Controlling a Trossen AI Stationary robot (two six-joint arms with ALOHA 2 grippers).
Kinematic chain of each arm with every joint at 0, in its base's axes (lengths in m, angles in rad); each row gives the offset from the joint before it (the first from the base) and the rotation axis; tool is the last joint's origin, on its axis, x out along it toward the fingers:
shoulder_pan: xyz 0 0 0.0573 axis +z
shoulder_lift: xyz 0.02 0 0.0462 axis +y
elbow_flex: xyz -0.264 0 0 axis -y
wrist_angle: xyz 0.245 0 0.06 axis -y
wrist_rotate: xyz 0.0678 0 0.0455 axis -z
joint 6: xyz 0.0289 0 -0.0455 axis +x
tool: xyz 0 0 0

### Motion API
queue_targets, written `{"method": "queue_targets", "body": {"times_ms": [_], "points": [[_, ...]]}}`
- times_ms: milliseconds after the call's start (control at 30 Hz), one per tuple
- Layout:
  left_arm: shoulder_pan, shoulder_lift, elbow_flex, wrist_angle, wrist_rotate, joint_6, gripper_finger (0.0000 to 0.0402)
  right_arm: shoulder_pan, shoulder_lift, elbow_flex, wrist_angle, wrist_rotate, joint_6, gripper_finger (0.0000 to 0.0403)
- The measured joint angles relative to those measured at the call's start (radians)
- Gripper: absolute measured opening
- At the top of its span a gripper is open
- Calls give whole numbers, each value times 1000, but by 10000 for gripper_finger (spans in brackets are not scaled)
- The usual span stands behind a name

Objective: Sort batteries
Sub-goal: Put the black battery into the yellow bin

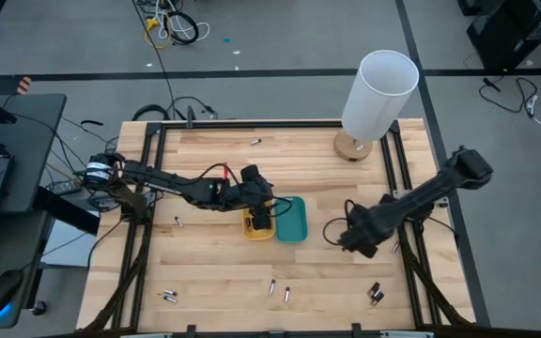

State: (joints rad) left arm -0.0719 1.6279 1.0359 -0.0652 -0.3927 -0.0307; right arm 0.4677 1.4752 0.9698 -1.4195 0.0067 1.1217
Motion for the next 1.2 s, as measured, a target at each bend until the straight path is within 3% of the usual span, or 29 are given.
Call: {"method": "queue_targets", "body": {"times_ms": [133,300,500,667,1200], "points": [[0,0,0,12,0,1,291,40,14,-47,-53,-54,-151,134],[1,0,0,61,0,23,291,0,191,-106,-73,-180,-481,133],[6,0,0,81,1,27,291,-28,398,-128,-93,-130,-781,135],[20,0,0,55,1,26,291,-26,445,-128,11,-114,-966,137],[25,0,0,-58,1,-4,291,9,318,-207,231,-108,-1010,138]]}}
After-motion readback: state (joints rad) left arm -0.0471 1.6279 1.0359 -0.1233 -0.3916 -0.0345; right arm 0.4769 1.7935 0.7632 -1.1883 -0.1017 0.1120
